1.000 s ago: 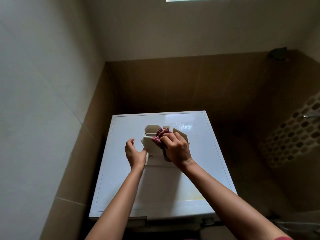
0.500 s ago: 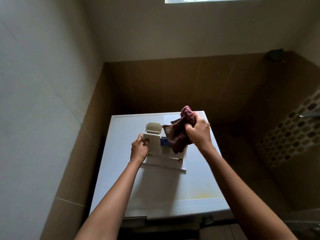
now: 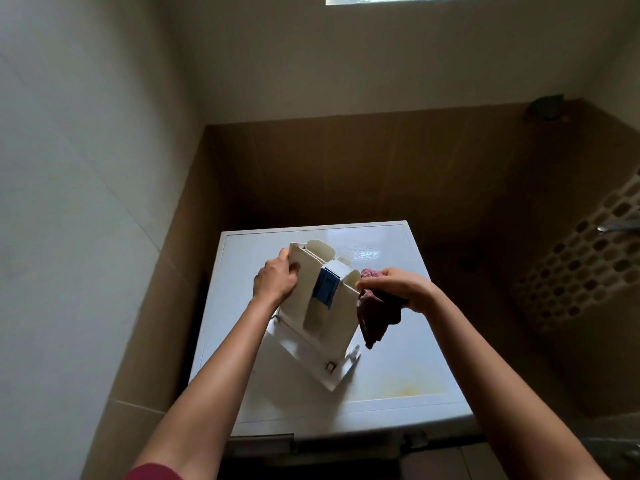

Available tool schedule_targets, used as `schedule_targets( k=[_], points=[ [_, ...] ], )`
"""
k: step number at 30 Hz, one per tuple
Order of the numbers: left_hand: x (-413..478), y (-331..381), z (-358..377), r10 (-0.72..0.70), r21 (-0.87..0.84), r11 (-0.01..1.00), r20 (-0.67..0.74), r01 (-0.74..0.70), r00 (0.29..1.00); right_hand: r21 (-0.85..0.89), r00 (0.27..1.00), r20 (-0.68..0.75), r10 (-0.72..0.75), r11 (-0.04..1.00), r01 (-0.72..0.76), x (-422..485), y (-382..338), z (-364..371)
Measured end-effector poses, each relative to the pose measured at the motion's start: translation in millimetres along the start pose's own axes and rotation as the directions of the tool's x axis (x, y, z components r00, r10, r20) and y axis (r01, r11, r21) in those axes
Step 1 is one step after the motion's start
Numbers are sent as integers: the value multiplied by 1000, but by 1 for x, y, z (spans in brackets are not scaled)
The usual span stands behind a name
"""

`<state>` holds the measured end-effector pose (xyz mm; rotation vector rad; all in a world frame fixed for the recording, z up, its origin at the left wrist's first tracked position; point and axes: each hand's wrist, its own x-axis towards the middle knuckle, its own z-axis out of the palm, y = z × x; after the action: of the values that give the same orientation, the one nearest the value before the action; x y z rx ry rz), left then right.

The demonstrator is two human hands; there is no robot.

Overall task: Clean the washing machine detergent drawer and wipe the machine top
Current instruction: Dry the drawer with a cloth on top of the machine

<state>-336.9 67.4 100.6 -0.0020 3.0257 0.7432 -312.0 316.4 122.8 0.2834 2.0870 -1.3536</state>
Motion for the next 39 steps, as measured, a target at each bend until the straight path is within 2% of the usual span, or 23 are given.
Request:
schedule_targets(
  k=[4, 7, 10, 14, 16, 19, 21, 23, 25, 28, 30, 33, 35, 37, 39],
  points=[
    [0, 2, 3, 53, 146, 988, 15, -54, 998, 5, 969, 233, 87, 996, -91, 7, 0, 5],
    [0, 2, 7, 48, 160, 986, 2, -48, 999, 17, 946, 292, 140, 988, -151, 12, 2, 10],
    [3, 3, 10, 18, 73, 997, 14, -19, 1000, 39, 961, 230, 153, 985, -166, 18, 10, 15],
    [4, 0, 15, -75, -191, 977, 110, 95, 991, 171, 959, 224, 173, 962, -214, 22, 27, 17],
    [-4, -7, 20, -132, -188, 972, 52, 139, 990, 238, 953, 239, 186, 940, -243, 23, 38, 16],
    [-22, -17, 26, -231, -151, 966, -156, 208, 960, 348, 948, 263, 178, 899, -265, 28, 54, 15],
    [-33, -22, 29, -258, -33, 966, -227, 258, 939, 382, 943, 288, 164, 884, -270, 30, 60, 15],
    [-41, -23, 33, -351, -5, 934, -191, 357, 917, 397, 941, 293, 171, 873, -283, 33, 62, 16],
    [-46, -21, 37, -469, -148, 879, -84, 454, 879, 443, 942, 288, 173, 848, -292, 37, 68, 18],
    [-44, -21, 36, -529, -332, 796, 22, 505, 848, 501, 943, 287, 168, 813, -298, 38, 75, 18],
    [-41, -23, 35, -534, -315, 798, 25, 514, 845, 486, 950, 243, 195, 823, -293, 37, 82, 18],
    [-38, -24, 37, -509, -266, 830, 1, 491, 861, 457, 969, 50, 243, 857, -239, 37, 93, 14],
    [-38, -23, 39, -491, -233, 849, -17, 475, 871, 500, 961, -92, 261, 847, -182, 38, 97, 10],
    [-39, -21, 42, -478, -215, 861, -31, 461, 878, 525, 920, -278, 275, 846, -94, 40, 97, 5],
    [-38, -21, 43, -478, -211, 862, -35, 461, 878, 478, 850, -455, 266, 878, -19, 42, 90, -1]
  ],
)
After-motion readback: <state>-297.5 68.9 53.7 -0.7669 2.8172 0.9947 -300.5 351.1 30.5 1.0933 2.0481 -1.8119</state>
